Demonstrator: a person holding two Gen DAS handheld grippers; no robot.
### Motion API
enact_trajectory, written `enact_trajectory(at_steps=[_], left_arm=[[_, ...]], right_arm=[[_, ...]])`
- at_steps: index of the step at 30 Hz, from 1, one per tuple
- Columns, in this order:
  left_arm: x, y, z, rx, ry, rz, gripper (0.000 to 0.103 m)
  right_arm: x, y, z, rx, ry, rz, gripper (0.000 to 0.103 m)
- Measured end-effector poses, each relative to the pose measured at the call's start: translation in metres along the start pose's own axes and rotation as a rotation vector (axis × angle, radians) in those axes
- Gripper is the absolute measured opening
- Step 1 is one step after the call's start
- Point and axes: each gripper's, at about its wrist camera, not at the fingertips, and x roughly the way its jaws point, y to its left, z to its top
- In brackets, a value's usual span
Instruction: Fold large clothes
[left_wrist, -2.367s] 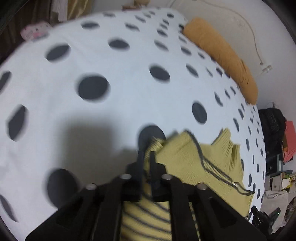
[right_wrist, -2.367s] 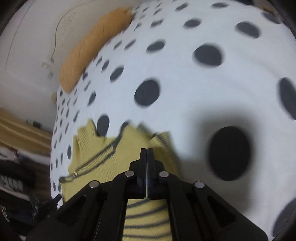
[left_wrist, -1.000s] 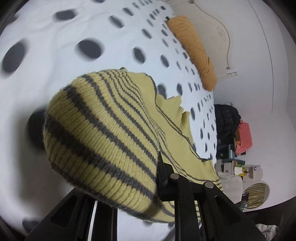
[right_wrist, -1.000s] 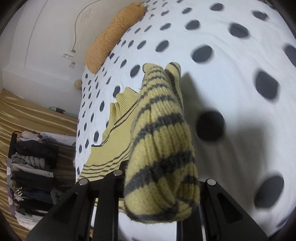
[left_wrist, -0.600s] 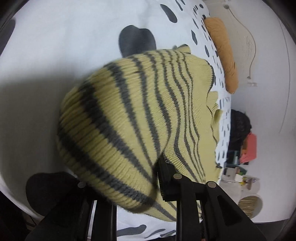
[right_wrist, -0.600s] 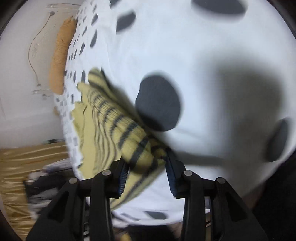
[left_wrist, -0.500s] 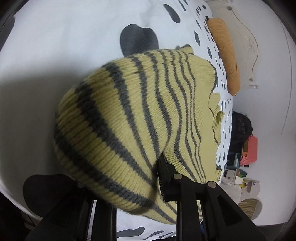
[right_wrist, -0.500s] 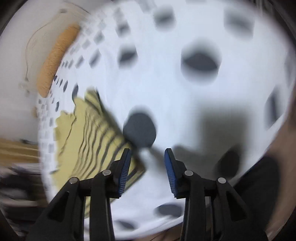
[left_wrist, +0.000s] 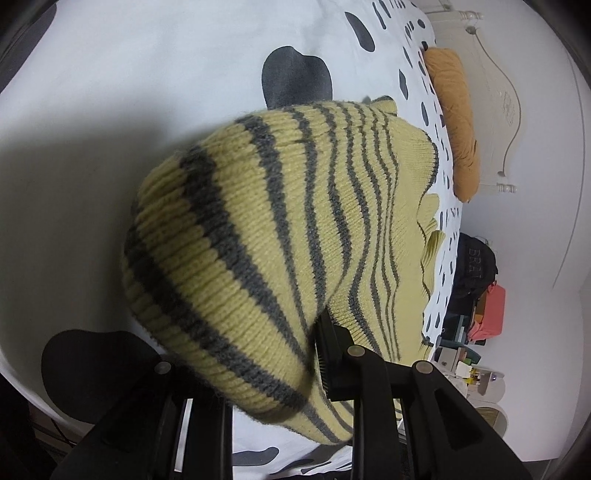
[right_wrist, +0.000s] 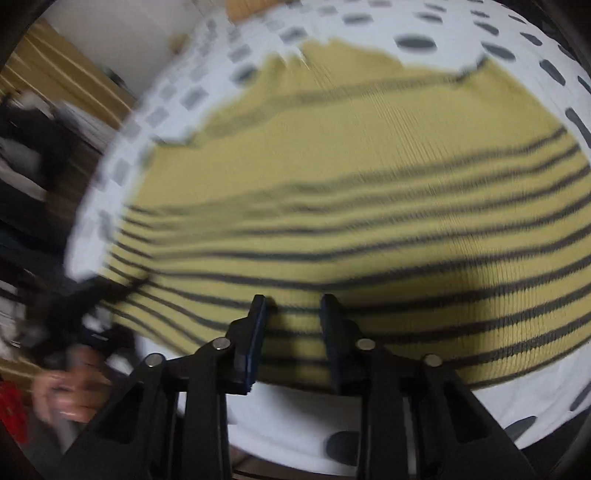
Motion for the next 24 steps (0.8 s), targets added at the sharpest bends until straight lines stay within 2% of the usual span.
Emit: enact_trajectory(at_steps=[1, 4, 5, 7, 9, 11, 13, 15, 16, 18, 22, 24], left_arm=[[0.002, 0.001, 0.002, -0.003, 0.003, -0.005, 0.024], [-0.002, 0.002, 0.002, 0.001, 0.007, -0.001, 0.024], [-0.005, -0.001, 0.001, 0.018, 0.000, 0.011, 0.023], [-0.007, -0.013, -0.001, 0.082, -0.018, 0.051, 0.022], [-0.007, -0.023, -0.004, 0.137, -0.029, 0.095, 0.022], [-0.007, -0.024, -0.004, 0.141, -0.026, 0.101, 0.022], [-0.007, -0.020, -0.002, 0.116, -0.017, 0.081, 0.022], [-0.007, -0.014, -0.001, 0.099, -0.006, 0.063, 0.022], [-0.006, -0.013, -0.002, 0.098, -0.005, 0.062, 0.023], [-0.007, -0.013, -0.002, 0.109, -0.009, 0.064, 0.024], [-0.007, -0.009, -0.002, 0.094, -0.009, 0.057, 0.025], [-0.008, -0.007, -0.002, 0.092, -0.004, 0.046, 0.025]], right_arm=[[0.004, -0.009, -0.003, 0.000, -0.004, -0.020, 0.000], [-0.010, -0.034, -0.006, 0.082, -0.017, 0.036, 0.000], [-0.021, -0.038, -0.003, 0.096, -0.047, 0.047, 0.000], [-0.044, -0.036, 0.008, 0.117, -0.135, 0.103, 0.000], [-0.044, -0.024, 0.024, 0.092, -0.142, 0.140, 0.000], [-0.031, -0.006, 0.040, 0.038, -0.129, 0.122, 0.000], [-0.006, 0.002, 0.054, 0.030, -0.082, 0.108, 0.000], [0.030, 0.001, 0.066, 0.028, 0.004, -0.003, 0.000], [0.042, -0.001, 0.070, 0.032, 0.020, -0.008, 0.000], [0.037, 0.001, 0.081, 0.049, 0.025, -0.007, 0.000], [0.015, 0.021, 0.122, 0.026, -0.082, 0.033, 0.000], [0.039, 0.024, 0.140, 0.030, -0.029, -0.024, 0.000]])
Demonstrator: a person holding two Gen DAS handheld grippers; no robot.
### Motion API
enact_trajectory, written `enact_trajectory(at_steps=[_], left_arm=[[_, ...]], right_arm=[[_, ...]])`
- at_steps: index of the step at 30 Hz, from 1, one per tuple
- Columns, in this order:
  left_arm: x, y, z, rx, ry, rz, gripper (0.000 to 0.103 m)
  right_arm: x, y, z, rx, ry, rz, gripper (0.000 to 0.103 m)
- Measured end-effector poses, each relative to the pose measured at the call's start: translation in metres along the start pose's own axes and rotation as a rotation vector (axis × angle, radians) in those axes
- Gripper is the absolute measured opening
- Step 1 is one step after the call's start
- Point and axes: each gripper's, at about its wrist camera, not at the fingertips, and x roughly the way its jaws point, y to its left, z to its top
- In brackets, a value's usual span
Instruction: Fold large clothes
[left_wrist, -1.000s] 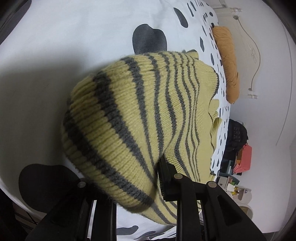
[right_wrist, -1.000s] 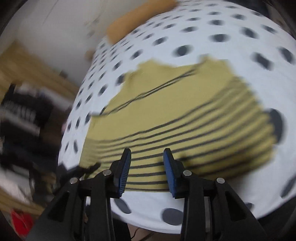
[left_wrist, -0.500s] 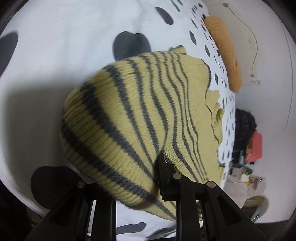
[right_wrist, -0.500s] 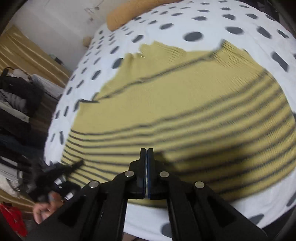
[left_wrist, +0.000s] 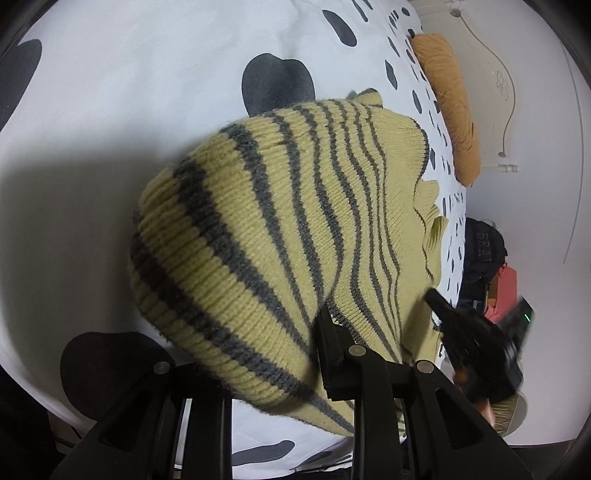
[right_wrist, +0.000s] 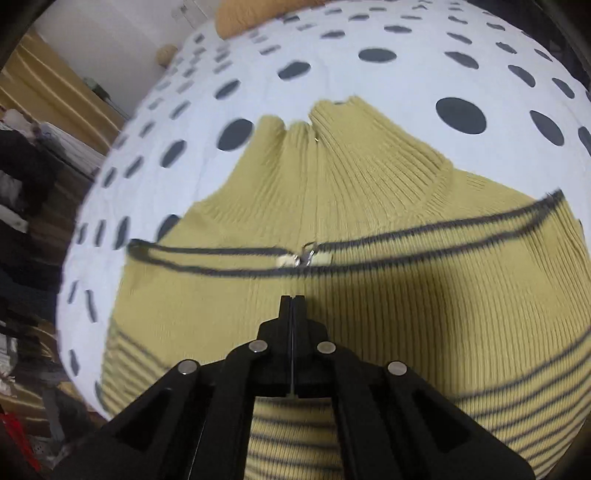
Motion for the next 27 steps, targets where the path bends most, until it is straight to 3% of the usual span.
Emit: enact_trajectory(at_steps=[2, 4, 6, 8, 10, 12, 15, 18, 22, 24, 26, 27], left_arm=[[0.000, 0.001, 0.000, 0.004, 0.004, -0.001, 0.025], [-0.001, 0.000, -0.001, 0.018, 0.006, 0.007, 0.025], [-0.002, 0.001, -0.001, 0.021, 0.005, 0.010, 0.025], [-0.001, 0.003, -0.002, 0.015, 0.003, 0.004, 0.025], [0.000, 0.004, -0.002, 0.005, 0.002, -0.004, 0.025], [0.001, 0.005, -0.002, 0.005, 0.004, -0.005, 0.025], [0.001, 0.002, -0.003, 0.013, 0.011, 0.011, 0.025], [0.001, -0.002, -0.003, 0.021, 0.014, 0.024, 0.025], [0.000, 0.000, -0.002, 0.002, 0.017, 0.008, 0.025], [0.000, 0.002, -0.002, -0.002, 0.018, -0.004, 0.025], [0.000, 0.002, -0.002, -0.008, 0.023, 0.001, 0.023], [0.000, 0.001, -0.002, -0.011, 0.025, 0.000, 0.022]], right_arm=[[0.031, -0.004, 0.008, 0.006, 0.068, -0.031, 0.000], [0.040, -0.005, 0.018, -0.013, 0.071, -0.069, 0.000], [0.033, -0.001, 0.028, -0.016, 0.071, -0.101, 0.000], [0.010, 0.008, 0.026, -0.048, 0.027, -0.076, 0.000], [-0.020, 0.014, 0.006, -0.045, -0.016, 0.005, 0.000], [-0.036, 0.017, -0.029, -0.034, -0.004, 0.041, 0.000], [0.001, 0.010, -0.068, -0.066, 0.088, -0.052, 0.000], [0.004, -0.001, -0.069, -0.035, 0.058, -0.016, 0.000], [-0.038, 0.006, -0.072, -0.014, -0.003, 0.061, 0.000], [-0.044, 0.006, -0.089, -0.005, 0.001, 0.033, 0.000], [-0.017, 0.000, -0.108, -0.018, 0.080, -0.042, 0.000], [-0.006, -0.003, -0.115, -0.046, 0.059, -0.048, 0.000]])
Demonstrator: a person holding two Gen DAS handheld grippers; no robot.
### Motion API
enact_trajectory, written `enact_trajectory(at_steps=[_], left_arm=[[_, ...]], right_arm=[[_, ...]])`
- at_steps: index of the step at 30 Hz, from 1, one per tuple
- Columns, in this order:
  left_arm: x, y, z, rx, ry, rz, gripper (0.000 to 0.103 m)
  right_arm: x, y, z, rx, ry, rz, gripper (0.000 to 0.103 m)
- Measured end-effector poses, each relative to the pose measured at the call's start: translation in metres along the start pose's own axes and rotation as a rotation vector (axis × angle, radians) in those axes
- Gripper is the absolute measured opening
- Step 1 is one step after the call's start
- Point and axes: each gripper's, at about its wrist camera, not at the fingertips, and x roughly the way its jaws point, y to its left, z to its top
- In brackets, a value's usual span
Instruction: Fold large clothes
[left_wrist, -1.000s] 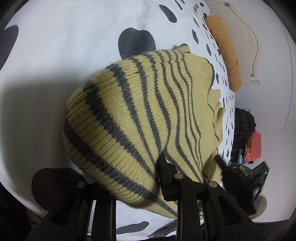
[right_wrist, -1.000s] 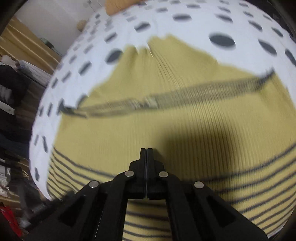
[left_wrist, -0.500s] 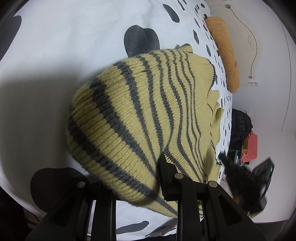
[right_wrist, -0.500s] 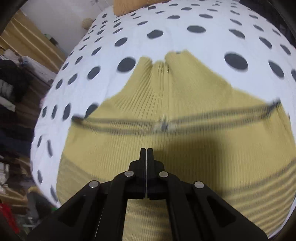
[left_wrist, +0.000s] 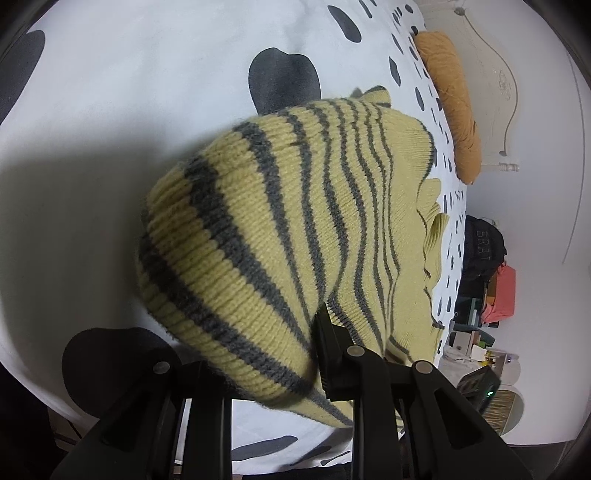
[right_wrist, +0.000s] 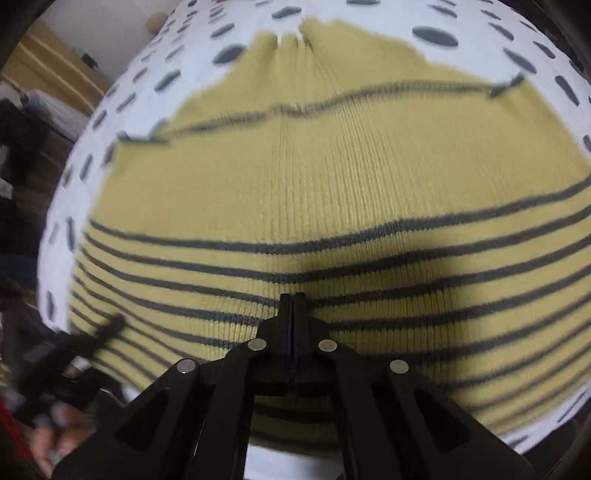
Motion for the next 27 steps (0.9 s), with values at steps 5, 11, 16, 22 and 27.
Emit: enact_trajectory(at_steps=[5, 11, 16, 22, 27], left_arm=[[-0.023, -0.011, 0.000, 0.039, -0.059, -0.002, 0.019], [-0.010, -0.013, 0.004, 0.030, -0.037, 0.052, 0.036], [-0.024, -0.021, -0.002, 0.047, -0.099, 0.006, 0.010], [-0.051, -0.086, -0.021, 0.267, -0.162, 0.043, 0.009], [-0.055, -0.157, -0.053, 0.429, -0.173, 0.028, 0.009]], right_arm=[[-0.032, 0.016, 0.012, -0.013, -0.024, 0.070, 0.000], [-0.003, 0.015, -0.012, -0.086, -0.008, 0.000, 0.000], [-0.007, 0.023, -0.009, -0.139, -0.010, -0.042, 0.000], [-0.045, -0.016, -0.022, 0.063, -0.101, 0.149, 0.000], [-0.010, -0.037, -0.034, 0.097, -0.039, 0.167, 0.000]])
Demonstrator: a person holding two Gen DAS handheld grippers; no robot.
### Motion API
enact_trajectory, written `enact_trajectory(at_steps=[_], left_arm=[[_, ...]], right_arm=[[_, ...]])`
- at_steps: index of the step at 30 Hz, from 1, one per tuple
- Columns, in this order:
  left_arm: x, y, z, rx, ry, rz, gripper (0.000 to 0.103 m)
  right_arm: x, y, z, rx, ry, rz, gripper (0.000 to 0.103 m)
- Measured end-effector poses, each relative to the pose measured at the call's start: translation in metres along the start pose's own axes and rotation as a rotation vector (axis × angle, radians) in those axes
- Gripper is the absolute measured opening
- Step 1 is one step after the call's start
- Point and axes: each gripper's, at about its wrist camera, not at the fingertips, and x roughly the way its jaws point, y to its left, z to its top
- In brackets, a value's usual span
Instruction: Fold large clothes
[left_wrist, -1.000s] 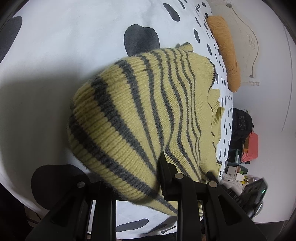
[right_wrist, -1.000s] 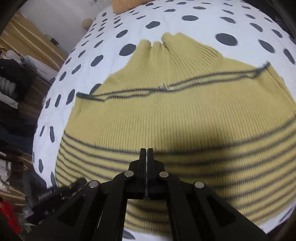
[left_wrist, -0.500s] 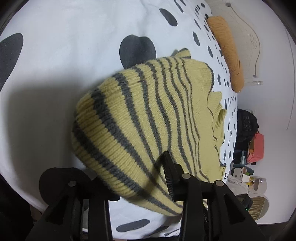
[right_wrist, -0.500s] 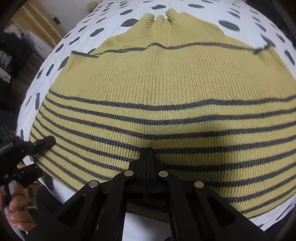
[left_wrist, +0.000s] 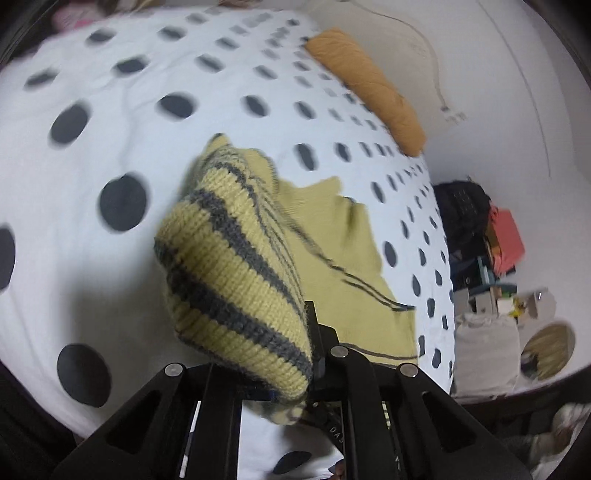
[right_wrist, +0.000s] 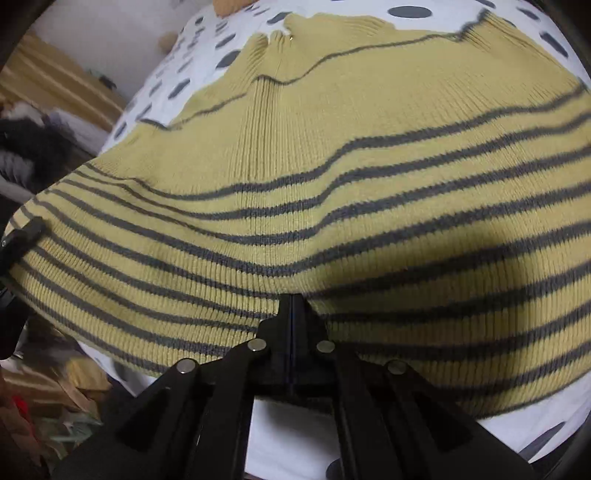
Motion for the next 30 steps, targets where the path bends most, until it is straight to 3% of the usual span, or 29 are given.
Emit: enact_trajectory(at_steps=[4, 6, 10, 12, 14, 16, 18, 21, 24, 26, 28, 30], left_arm=[[0.003, -0.084, -0.009, 0.172, -0.009, -0.042, 0.009], [0.017, -0.132, -0.028, 0.293, 0.038, -0.104, 0.009], [0.063, -0.216, -0.096, 0.536, 0.147, -0.133, 0.009], [0.093, -0.233, -0.128, 0.604, 0.225, -0.131, 0.010], [0.133, -0.237, -0.161, 0.630, 0.337, -0.111, 0.010], [0.163, -0.229, -0.186, 0.649, 0.408, -0.060, 0.010], [0.175, -0.222, -0.199, 0.652, 0.410, -0.021, 0.010], [0.178, -0.218, -0.196, 0.597, 0.424, -0.031, 0.011], [0.174, -0.220, -0.191, 0.558, 0.426, -0.061, 0.021], [0.157, -0.224, -0.188, 0.555, 0.427, -0.137, 0.045], [0.132, -0.224, -0.183, 0.547, 0.417, -0.235, 0.048], [0.104, -0.218, -0.171, 0.534, 0.347, -0.264, 0.050]], right_arm=[[-0.023, -0.024, -0.002, 0.082, -0.022, 0.082, 0.000], [-0.034, -0.051, -0.010, 0.152, -0.034, 0.113, 0.000], [-0.048, -0.100, -0.028, 0.309, -0.051, 0.235, 0.000], [-0.057, -0.117, -0.037, 0.379, -0.075, 0.263, 0.000], [-0.070, -0.135, -0.045, 0.434, -0.099, 0.274, 0.000], [-0.088, -0.156, -0.055, 0.472, -0.125, 0.211, 0.000], [-0.107, -0.180, -0.065, 0.525, -0.158, 0.176, 0.006], [-0.137, -0.208, -0.075, 0.553, -0.208, 0.094, 0.006], [-0.161, -0.222, -0.070, 0.563, -0.248, 0.059, 0.006], [-0.177, -0.221, -0.061, 0.562, -0.295, 0.069, 0.006], [-0.200, -0.211, -0.047, 0.529, -0.354, 0.081, 0.006], [-0.222, -0.205, -0.037, 0.474, -0.399, 0.086, 0.006]])
